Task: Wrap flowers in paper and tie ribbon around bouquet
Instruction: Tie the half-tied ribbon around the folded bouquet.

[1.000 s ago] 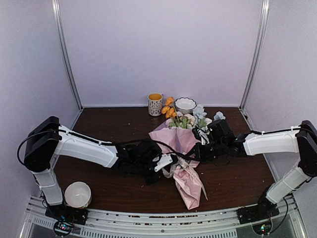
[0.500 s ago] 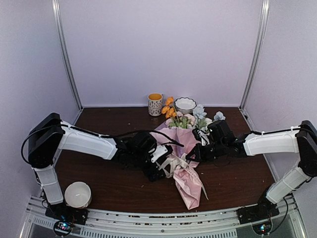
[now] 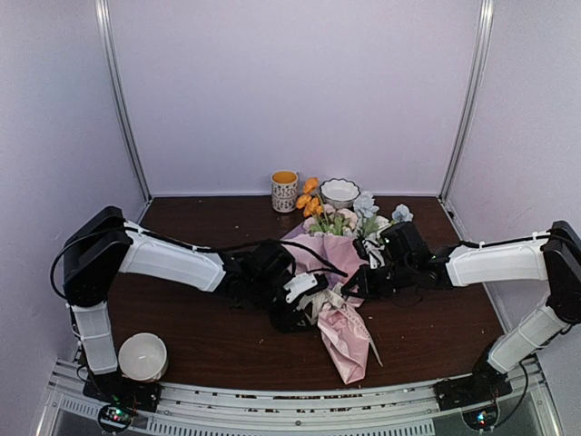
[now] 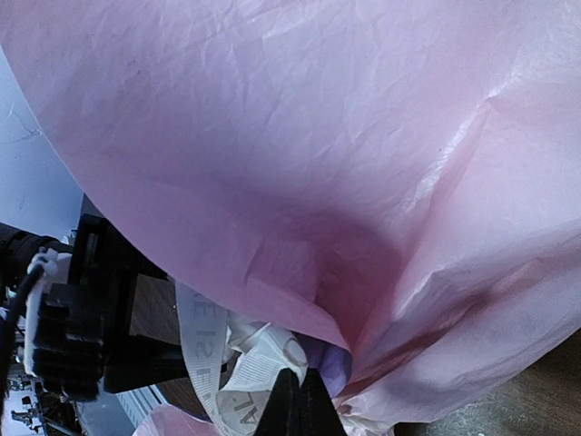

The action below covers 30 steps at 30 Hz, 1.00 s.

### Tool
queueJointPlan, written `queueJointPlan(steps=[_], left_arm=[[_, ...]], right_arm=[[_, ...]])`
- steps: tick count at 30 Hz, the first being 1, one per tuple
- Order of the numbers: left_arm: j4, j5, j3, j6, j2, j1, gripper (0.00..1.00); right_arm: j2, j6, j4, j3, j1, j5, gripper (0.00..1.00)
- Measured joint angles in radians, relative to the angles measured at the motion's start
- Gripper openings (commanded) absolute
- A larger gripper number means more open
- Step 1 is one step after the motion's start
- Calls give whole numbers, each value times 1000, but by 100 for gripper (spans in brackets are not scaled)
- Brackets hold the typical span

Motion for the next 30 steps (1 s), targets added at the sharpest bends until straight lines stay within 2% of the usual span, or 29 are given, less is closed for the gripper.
queueJointPlan(steps=[2,7,9,13,23,30], left_arm=[[-8,0,33,5,37,0,39],[-31,-7,42,3,54,0,11],[-35,-13,41,4,54,0,7],[-51,-24,34,2,41,0,2],[-119,-29,10,-24,-44,0,0],[-260,-82,23,-25,-42,0,0]], right_arm=[[0,0,0,0,0,0,0],[-6,0,-1,-2,0,3,0],[-20,0,-2,-10,-3,16,0],[-61,1,-4,-36,-18,31,0],[-121,0,-31,-115,-47,62,0],[-141,-2,-43,-151,-77,74,0]])
